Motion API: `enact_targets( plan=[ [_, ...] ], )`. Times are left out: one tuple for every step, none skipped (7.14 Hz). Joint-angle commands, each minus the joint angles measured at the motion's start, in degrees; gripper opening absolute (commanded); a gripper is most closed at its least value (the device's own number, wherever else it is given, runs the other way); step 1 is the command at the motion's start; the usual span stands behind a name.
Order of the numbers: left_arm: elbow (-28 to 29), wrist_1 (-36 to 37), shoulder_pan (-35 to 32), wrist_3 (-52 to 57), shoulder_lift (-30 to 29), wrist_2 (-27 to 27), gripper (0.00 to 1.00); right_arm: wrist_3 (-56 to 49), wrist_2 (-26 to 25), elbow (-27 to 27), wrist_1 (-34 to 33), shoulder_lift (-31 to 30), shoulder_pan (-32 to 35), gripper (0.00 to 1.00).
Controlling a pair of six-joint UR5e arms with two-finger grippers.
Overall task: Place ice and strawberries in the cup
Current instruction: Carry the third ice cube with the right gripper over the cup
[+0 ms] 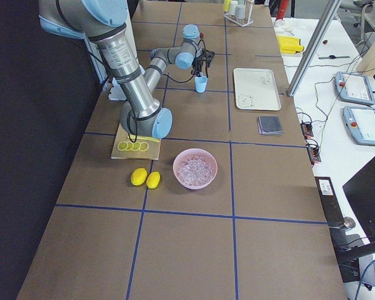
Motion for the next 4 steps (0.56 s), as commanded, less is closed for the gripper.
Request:
enact_targets(
  plan=[
    [0.09, -0.04, -0.04, 0.09, 0.06, -0.04, 1.00, 0.00, -0.14, -2.87, 2.10, 1.02, -0.14, 0.05],
    [0.09, -0.04, -0.04, 0.09, -0.03, -0.04, 1.00, -0.18, -0.14, -3.06, 2.20, 0.94, -0.40, 0.44],
    [0.09, -0.04, -0.04, 0.09, -0.03, 0.05, 1.00, -0.18, -0.14, -3.06, 2.37, 0.94, -0.58, 0.70],
    [0.09, -0.04, -0.04, 0.09, -0.03, 0.05, 1.00, -0.18, -0.05, -3.06, 2.37, 0.85, -0.58, 0.72]
  ],
)
